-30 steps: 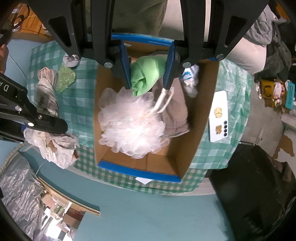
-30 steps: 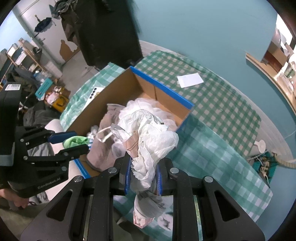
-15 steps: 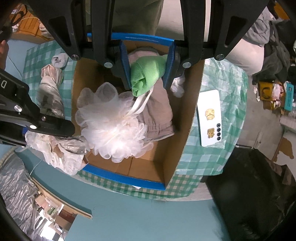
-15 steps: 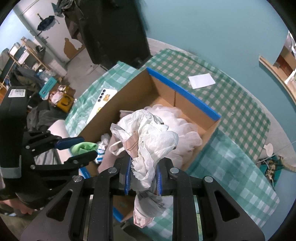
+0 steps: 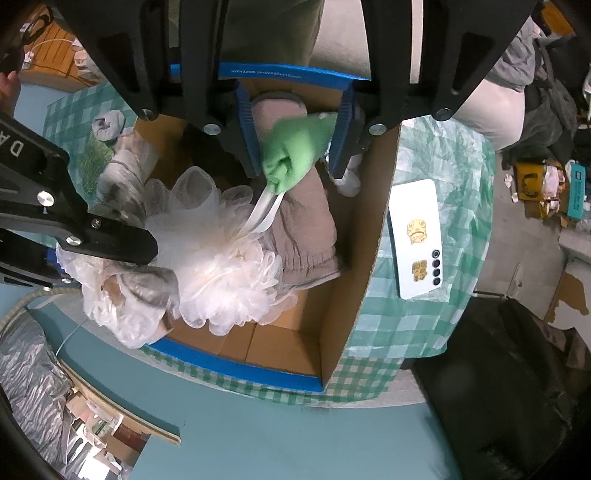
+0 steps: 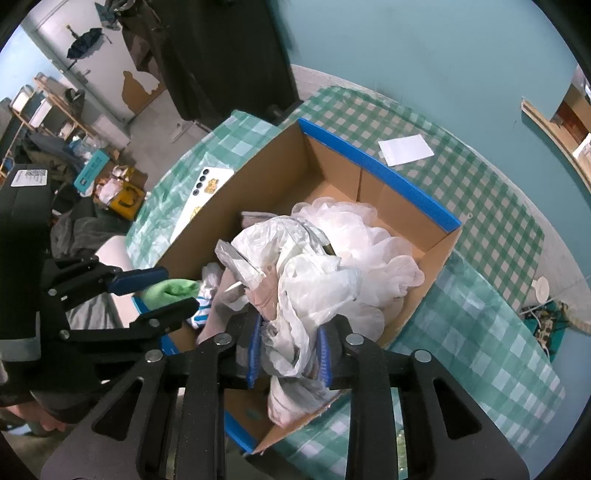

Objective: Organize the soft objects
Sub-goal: 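Open both tools to drop the lime-green cloth and striped cloth into the box, then move both open tools back toward the green scrubber pad and grey sock, then lower the right tool onto the green glittery scrubber pad and close, then lower the left tool onto the grey sock and close on it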

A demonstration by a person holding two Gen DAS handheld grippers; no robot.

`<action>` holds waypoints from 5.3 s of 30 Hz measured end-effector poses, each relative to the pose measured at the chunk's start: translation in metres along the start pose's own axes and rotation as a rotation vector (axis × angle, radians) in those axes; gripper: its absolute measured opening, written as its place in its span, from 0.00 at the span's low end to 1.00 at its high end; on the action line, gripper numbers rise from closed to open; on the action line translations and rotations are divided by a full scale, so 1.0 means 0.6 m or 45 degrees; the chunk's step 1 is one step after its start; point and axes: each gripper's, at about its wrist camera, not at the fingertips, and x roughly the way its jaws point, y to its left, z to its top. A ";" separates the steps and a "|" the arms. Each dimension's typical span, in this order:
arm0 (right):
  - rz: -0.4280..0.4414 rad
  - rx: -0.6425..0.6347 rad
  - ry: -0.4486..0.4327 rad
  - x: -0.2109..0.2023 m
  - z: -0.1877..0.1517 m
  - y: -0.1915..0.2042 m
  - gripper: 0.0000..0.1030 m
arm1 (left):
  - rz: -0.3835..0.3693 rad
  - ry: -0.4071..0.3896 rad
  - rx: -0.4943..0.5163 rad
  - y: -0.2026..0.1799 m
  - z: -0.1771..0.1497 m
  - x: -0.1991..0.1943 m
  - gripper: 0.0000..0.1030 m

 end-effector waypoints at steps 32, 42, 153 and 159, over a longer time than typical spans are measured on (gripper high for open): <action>-0.085 0.100 -0.070 -0.069 -0.038 -0.054 0.56 | -0.023 -0.057 0.056 -0.073 0.002 -0.033 0.66; -0.113 0.161 -0.078 -0.097 -0.079 -0.105 0.56 | -0.044 -0.066 0.114 -0.139 0.007 -0.040 0.66; -0.193 0.307 0.138 0.021 -0.397 -0.338 0.09 | -0.209 0.198 0.240 -0.421 -0.163 0.139 0.85; -0.189 0.354 0.100 -0.006 -0.407 -0.352 0.09 | -0.227 0.246 0.252 -0.455 -0.161 0.159 0.85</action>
